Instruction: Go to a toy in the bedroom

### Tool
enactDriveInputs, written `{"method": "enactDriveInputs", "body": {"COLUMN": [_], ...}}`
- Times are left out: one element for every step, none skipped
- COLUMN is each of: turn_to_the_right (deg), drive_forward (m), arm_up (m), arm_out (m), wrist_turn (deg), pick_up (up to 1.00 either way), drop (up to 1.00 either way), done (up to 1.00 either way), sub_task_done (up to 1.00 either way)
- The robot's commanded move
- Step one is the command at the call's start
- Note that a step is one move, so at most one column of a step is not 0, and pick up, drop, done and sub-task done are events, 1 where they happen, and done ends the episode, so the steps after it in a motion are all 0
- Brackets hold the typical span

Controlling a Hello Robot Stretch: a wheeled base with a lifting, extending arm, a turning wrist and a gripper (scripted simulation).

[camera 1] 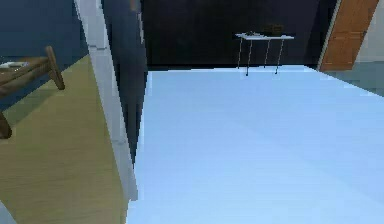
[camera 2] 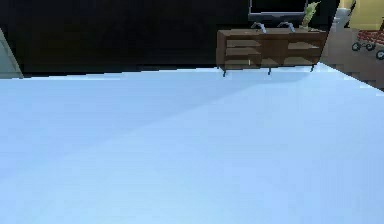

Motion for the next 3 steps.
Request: {"method": "enactDriveInputs", "body": {"turn_to_the_right": [0.0,-45.0,-6.0], "drive_forward": [0.5,0.0,0.0], "arm_up": [0.0,0.0,0.0], "arm_out": [0.0,0.0,0.0], "wrist_turn": [0.0,0.0,0.0], "pick_up": [0.0,0.0,0.0], "drop": [0.0,0.0,0.0], "done": [0.0,0.0,0.0], "sub_task_done": [0.0,0.0,0.0]}}
